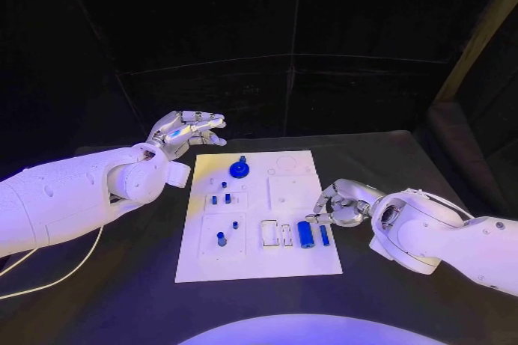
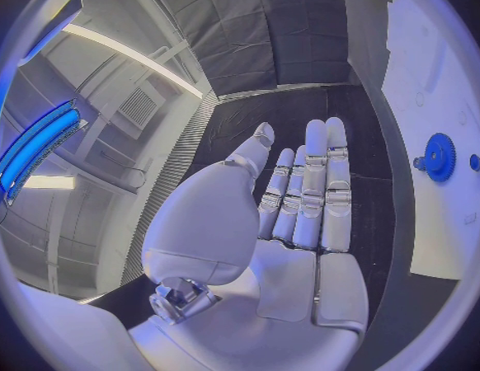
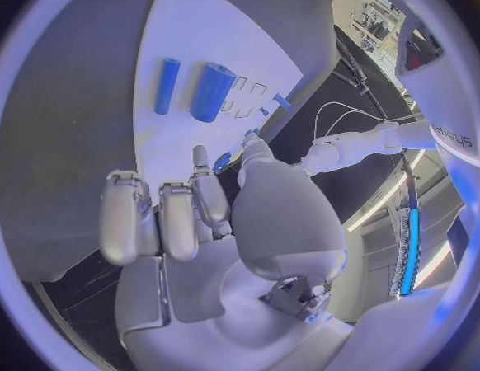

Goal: Assemble the parts on the task board

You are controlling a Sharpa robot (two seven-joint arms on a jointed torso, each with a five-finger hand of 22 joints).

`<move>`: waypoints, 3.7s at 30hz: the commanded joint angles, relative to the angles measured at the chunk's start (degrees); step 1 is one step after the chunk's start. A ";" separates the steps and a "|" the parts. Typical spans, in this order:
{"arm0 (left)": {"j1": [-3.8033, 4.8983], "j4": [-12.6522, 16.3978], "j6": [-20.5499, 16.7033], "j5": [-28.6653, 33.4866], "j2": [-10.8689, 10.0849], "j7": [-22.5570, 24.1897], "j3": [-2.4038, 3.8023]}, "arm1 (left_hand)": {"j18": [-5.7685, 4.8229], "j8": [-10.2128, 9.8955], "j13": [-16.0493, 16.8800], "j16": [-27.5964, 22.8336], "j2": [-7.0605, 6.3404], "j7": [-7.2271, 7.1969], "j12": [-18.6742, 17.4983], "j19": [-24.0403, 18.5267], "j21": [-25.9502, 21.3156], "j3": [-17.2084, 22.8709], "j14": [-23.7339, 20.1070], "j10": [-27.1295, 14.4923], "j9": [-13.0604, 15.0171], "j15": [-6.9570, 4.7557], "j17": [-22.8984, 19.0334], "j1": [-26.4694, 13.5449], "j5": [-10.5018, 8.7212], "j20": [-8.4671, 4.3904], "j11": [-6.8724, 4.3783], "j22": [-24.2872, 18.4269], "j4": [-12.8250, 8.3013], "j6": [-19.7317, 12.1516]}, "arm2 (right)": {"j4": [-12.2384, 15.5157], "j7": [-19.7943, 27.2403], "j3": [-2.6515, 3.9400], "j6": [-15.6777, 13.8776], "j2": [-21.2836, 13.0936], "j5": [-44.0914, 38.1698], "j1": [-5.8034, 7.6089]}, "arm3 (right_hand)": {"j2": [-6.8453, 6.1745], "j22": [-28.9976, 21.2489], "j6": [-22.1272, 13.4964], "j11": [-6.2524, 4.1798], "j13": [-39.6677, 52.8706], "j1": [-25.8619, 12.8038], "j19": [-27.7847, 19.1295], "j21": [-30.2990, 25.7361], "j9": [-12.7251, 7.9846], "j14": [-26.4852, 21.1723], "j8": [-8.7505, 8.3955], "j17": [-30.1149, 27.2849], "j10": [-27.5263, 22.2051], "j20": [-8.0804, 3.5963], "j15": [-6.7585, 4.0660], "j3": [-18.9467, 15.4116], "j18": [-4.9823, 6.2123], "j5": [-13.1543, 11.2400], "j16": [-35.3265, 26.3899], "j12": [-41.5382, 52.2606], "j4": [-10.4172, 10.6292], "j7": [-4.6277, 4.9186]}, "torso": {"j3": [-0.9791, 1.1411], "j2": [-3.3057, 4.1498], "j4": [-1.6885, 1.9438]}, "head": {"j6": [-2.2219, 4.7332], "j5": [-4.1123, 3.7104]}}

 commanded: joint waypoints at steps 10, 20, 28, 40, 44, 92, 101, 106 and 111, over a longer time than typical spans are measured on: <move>0.05 0.37 0.79 0.17 -0.11 0.67 0.03 | 0.22 0.27 0.03 -0.07 0.62 -0.18 0.46 0.45 -0.22 -0.32 -0.16 -0.51 0.04 0.19 0.01 0.16 0.13 0.00 -0.12 -0.08 -0.10 -0.18 | 0.24 -7.43 -0.03 1.64 1.14 -4.34 -0.91 | 0.31 15.05 -5.55 1.23 -6.15 3.37 7.97 6.27 0.17 4.66 1.96 8.29 -6.93 0.86 1.20 -2.24 -3.08 1.38 2.85 -5.87 -0.26 1.25 | 0.02 0.10 -0.08 | -0.58 0.07; 0.05 0.42 0.79 0.17 -0.11 0.63 0.03 | 0.22 0.27 0.03 -0.07 0.62 -0.18 0.46 0.45 -0.22 -0.32 -0.16 -0.51 0.04 0.19 0.01 0.16 0.13 0.00 -0.12 -0.08 -0.10 -0.18 | -0.38 -9.19 -0.04 3.85 2.94 -4.36 -2.52 | 0.82 15.05 -5.17 1.20 0.60 3.29 7.97 6.27 0.65 5.28 4.10 11.50 -2.71 0.94 1.26 -3.49 -3.08 0.85 4.45 -0.21 -0.05 1.15 | 0.02 0.06 -0.08 | -1.06 0.09; 0.05 0.50 0.76 0.17 -0.18 0.59 0.03 | 0.22 0.31 0.02 -0.07 0.67 -0.19 0.54 0.46 -0.25 -0.36 -0.18 -0.53 0.05 0.19 0.01 0.19 0.13 0.00 -0.12 -0.11 -0.10 -0.16 | -1.17 -10.02 -0.03 4.55 4.34 -4.37 -2.92 | 1.11 15.05 -4.89 1.09 2.41 2.72 7.97 6.27 0.82 5.30 5.12 11.74 -1.70 0.90 1.20 -4.28 -3.08 -0.38 4.57 1.27 0.06 1.00 | -0.02 0.06 0.00 | -1.23 0.41; 0.05 0.72 0.71 0.17 -0.34 0.60 0.03 | 0.22 0.31 0.02 -0.07 0.67 -0.19 0.54 0.46 -0.25 -0.36 -0.18 -0.53 0.05 0.19 0.01 0.19 0.13 0.00 -0.12 -0.11 -0.10 -0.16 | -2.12 -11.83 -0.03 5.78 6.27 -4.35 -3.53 | 2.27 15.05 -4.26 0.82 2.68 3.47 7.97 6.27 0.96 5.30 6.10 11.81 -1.63 0.75 1.00 -4.27 -3.08 -0.22 4.60 1.39 -0.43 0.69 | -0.02 -0.01 0.00 | -1.66 0.54; 0.05 0.72 0.68 0.17 -0.36 0.60 0.03 | 0.22 0.31 0.02 -0.07 0.67 -0.19 0.54 0.46 -0.25 -0.36 -0.18 -0.53 0.05 0.19 0.01 0.19 0.13 0.00 -0.12 -0.11 -0.10 -0.16 | -2.36 -12.45 -0.03 5.85 6.84 -4.24 -3.80 | 2.98 15.05 -3.81 0.66 2.70 4.17 7.97 6.27 1.01 5.28 6.57 11.78 -1.64 0.64 0.87 -4.14 -3.08 0.39 4.58 1.31 -0.78 0.50 | 0.00 0.02 0.06 | -1.69 0.50; 0.06 0.88 0.80 0.17 -0.14 0.44 0.03 | 0.22 0.36 0.02 -0.06 0.75 -0.18 0.63 0.47 -0.28 -0.38 -0.20 -0.57 0.05 0.18 0.01 0.25 0.13 -0.01 -0.12 -0.15 -0.12 -0.15 | -1.41 -8.46 0.14 -9.70 12.16 10.40 -4.13 | 5.73 15.05 -0.81 -0.32 4.16 5.61 7.97 6.27 0.42 5.21 7.17 11.48 -0.25 -0.21 -0.01 -4.37 -3.08 7.44 4.36 1.74 -1.52 -0.49 | -0.01 0.03 -0.04 | -1.69 1.74; 0.06 0.91 0.81 0.17 -0.11 0.43 0.03 | 0.22 0.36 0.02 -0.06 0.75 -0.18 0.63 0.47 -0.28 -0.38 -0.20 -0.57 0.05 0.18 0.01 0.25 0.13 -0.01 -0.12 -0.15 -0.12 -0.15 | -2.34 -9.71 0.16 -7.86 13.34 9.96 -4.11 | 5.83 15.05 -0.50 -0.39 4.12 5.04 7.97 6.27 0.29 5.18 7.01 11.37 -0.25 -0.29 -0.09 -4.78 -3.08 6.42 4.30 1.55 -1.21 -0.59 | 0.02 0.08 0.00 | -1.99 1.94; 0.07 0.86 0.80 0.17 -0.12 0.43 0.03 | 0.22 0.36 0.02 -0.06 0.75 -0.18 0.63 0.47 -0.28 -0.38 -0.20 -0.57 0.05 0.18 0.01 0.25 0.13 -0.01 -0.12 -0.15 -0.12 -0.15 | -2.60 -10.22 0.16 -8.12 13.86 9.70 -4.11 | 6.13 15.05 -0.01 -0.54 3.67 2.32 7.97 6.27 0.16 5.09 6.87 11.00 -0.50 -0.44 -0.21 -6.57 -3.08 -3.62 4.08 0.86 0.05 -0.79 | 0.02 0.06 -0.01 | -2.12 2.04; 0.07 0.84 0.82 0.17 -0.09 0.41 0.03 | 0.22 0.36 0.02 -0.06 0.75 -0.18 0.63 0.47 -0.28 -0.38 -0.20 -0.57 0.05 0.18 0.01 0.25 0.13 -0.01 -0.12 -0.15 -0.12 -0.15 | -2.93 -10.46 0.16 -9.00 14.08 8.37 -4.11 | 6.42 15.05 -1.06 -0.28 2.49 -2.72 7.97 6.27 -0.14 5.03 6.30 10.72 -1.45 -0.35 -0.04 -9.31 -3.08 -15.48 3.88 -0.63 0.22 -0.49 | 0.05 0.01 -0.02 | -2.25 2.18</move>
